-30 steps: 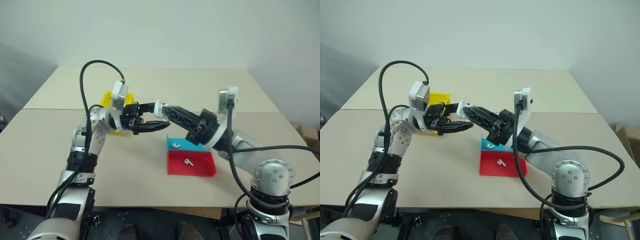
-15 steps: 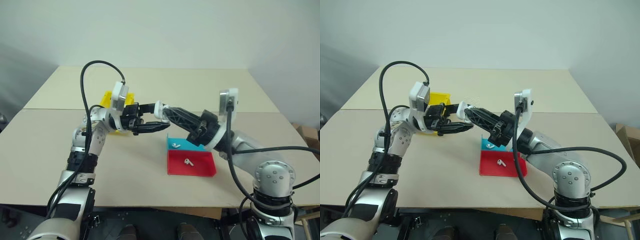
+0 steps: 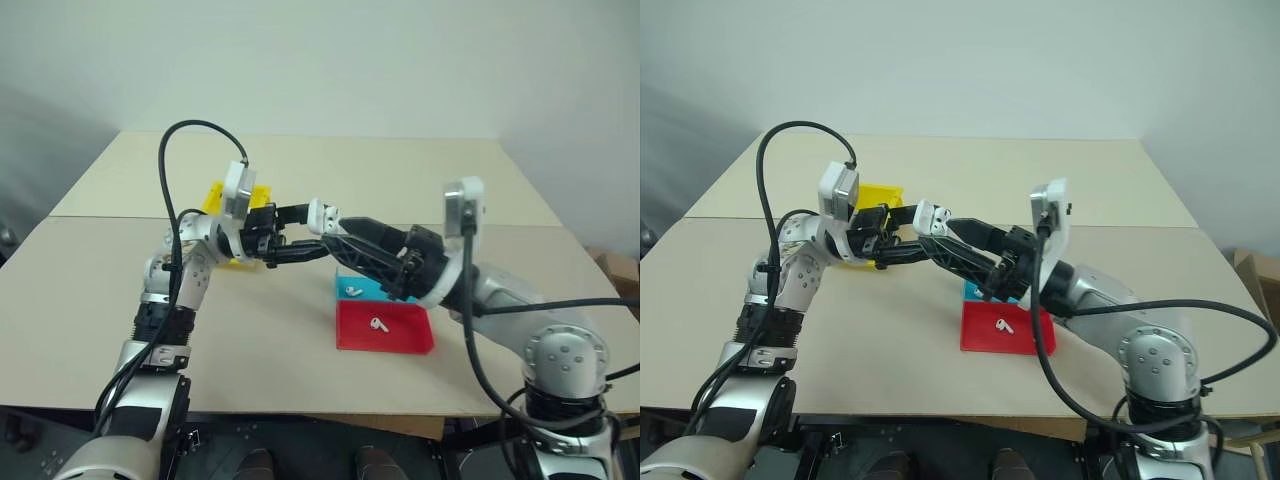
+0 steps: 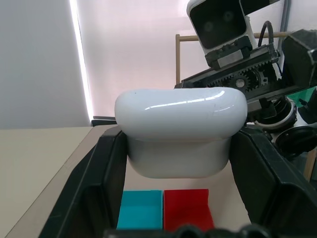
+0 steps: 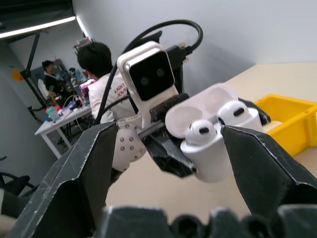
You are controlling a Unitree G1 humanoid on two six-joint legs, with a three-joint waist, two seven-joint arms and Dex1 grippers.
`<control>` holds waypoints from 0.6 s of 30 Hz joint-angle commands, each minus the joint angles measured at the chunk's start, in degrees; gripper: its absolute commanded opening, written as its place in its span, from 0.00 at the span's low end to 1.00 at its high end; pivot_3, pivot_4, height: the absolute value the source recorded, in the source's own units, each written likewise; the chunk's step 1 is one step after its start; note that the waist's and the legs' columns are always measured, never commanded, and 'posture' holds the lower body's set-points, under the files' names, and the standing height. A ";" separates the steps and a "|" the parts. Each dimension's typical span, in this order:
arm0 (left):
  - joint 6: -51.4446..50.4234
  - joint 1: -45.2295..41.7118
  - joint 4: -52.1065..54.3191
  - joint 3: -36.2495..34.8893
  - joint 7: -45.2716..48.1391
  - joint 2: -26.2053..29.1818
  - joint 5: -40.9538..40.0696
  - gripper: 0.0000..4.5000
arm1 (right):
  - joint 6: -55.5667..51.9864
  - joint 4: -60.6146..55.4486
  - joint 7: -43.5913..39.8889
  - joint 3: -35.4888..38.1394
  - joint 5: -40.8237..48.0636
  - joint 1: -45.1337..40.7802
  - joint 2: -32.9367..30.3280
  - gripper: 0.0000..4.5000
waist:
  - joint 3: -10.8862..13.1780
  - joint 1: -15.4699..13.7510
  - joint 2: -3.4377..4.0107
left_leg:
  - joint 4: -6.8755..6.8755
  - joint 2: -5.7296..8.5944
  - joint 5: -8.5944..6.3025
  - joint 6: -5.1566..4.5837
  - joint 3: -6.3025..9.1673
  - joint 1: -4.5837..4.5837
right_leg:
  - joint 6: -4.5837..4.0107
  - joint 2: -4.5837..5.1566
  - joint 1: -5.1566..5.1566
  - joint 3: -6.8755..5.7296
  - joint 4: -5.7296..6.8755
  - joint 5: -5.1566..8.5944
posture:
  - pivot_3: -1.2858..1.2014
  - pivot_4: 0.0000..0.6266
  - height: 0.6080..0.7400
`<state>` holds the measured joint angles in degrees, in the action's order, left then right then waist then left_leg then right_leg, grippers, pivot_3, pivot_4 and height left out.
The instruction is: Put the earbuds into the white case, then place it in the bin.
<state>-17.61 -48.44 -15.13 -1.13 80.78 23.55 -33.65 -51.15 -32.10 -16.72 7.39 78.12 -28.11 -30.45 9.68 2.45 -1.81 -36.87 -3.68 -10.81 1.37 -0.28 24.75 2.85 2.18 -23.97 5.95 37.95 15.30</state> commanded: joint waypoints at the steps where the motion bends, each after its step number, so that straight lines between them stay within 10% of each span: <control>1: 0.86 -1.43 -0.42 0.41 -0.31 0.22 1.25 0.62 | -0.51 -2.59 -3.84 2.76 2.52 -0.84 -4.71 0.82 | 0.00 0.01 0.00 | 0.00 0.01 0.00 0.00 0.00 0.00 | 0.00 0.01 0.00 0.00 0.01 0.00 | 0.52 0.24 1.00; 12: 4.30 -1.63 -0.40 8.35 -6.10 -2.23 12.21 0.62 | -2.57 8.59 -20.83 -14.13 -21.89 -29.00 -19.72 0.02 | 0.00 0.15 0.04 | 0.03 -0.02 0.00 -0.02 0.02 -0.02 | -0.04 -0.06 -0.07 0.00 0.00 0.02 | 0.52 0.24 1.00; 18: 4.81 -2.06 -0.18 8.76 -9.50 -4.09 13.87 0.62 | 1.03 14.11 -33.51 -31.31 -40.21 -41.56 -17.83 0.01 | 0.01 -0.02 0.05 | -0.02 -0.02 0.00 -0.02 0.00 0.19 | -0.04 -0.04 -0.26 -0.01 0.03 0.02 | 0.52 0.24 1.00</control>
<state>-14.01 -48.94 -16.68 8.29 72.60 19.76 -20.18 -52.69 -18.56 -46.23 -20.78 43.20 -67.42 -48.68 9.69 2.43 -1.75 -36.89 -3.70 -10.81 1.35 -0.27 24.94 2.81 2.14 -24.23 5.93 37.97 15.32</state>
